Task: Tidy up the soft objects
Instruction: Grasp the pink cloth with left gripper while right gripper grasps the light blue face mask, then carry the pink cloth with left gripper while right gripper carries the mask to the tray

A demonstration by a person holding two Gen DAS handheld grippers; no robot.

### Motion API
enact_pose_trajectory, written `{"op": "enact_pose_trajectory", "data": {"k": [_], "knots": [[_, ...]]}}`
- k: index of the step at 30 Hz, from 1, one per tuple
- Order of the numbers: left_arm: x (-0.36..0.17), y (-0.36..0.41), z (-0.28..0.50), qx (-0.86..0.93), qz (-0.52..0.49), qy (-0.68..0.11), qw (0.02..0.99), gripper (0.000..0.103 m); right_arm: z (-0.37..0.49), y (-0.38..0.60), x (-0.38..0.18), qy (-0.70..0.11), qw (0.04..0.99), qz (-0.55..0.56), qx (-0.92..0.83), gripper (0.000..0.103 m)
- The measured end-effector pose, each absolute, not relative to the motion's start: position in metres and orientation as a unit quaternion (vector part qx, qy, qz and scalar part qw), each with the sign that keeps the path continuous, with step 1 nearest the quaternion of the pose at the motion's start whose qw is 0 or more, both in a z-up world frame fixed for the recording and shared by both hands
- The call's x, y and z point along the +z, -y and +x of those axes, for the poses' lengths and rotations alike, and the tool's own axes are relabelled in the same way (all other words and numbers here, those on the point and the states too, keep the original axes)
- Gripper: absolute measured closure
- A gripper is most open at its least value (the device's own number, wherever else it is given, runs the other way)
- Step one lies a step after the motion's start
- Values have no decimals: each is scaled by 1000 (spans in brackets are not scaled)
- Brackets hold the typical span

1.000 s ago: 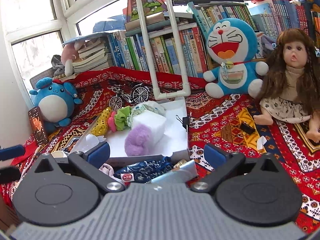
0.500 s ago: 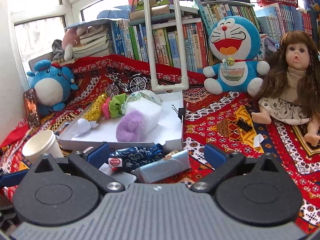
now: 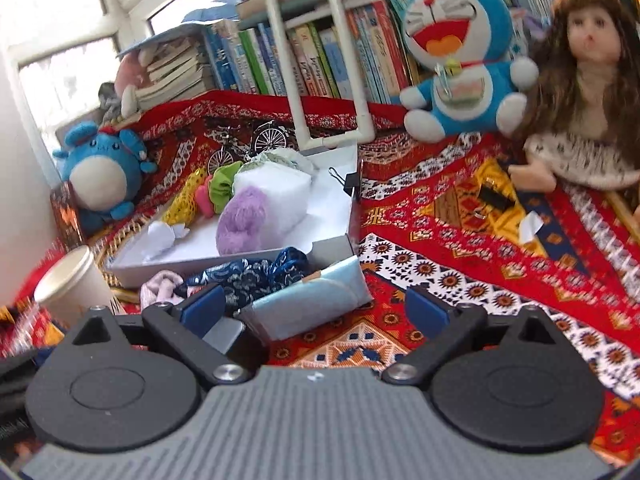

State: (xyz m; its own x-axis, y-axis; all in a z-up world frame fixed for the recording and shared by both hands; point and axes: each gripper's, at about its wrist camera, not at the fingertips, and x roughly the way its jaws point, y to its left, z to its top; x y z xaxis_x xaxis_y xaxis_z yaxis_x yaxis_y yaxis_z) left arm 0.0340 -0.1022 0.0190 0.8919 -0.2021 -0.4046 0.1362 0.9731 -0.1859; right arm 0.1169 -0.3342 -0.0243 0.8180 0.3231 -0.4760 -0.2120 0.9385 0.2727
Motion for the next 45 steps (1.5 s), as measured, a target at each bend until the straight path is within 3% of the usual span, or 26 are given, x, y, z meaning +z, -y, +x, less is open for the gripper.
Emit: {"op": "enact_pose_trajectory", "data": {"k": [11, 13, 16, 24, 27, 32, 35, 45], "knots": [[7, 109, 59, -50, -91, -232, 967, 48, 143, 331, -34, -284, 943, 107, 137, 11], [5, 112, 63, -51, -89, -234, 967, 47, 145, 333, -37, -292, 940, 116, 132, 26], [4, 114, 67, -50, -88, -233, 967, 44, 142, 342, -39, -292, 934, 147, 142, 41], [2, 109, 81, -35, -107, -237, 965, 42, 127, 361, -35, -283, 938, 165, 113, 49], [0, 109, 86, -36, -113, -245, 962, 45, 122, 369, -35, -277, 939, 174, 103, 51], [0, 112, 87, -37, -99, -243, 964, 70, 115, 377, -37, -272, 939, 188, 96, 52], [2, 111, 85, -39, -101, -239, 965, 76, 112, 378, -37, -269, 940, 190, 93, 53], [19, 114, 69, -59, -88, -210, 972, 79, 101, 371, -22, -240, 947, 191, 99, 54]]}}
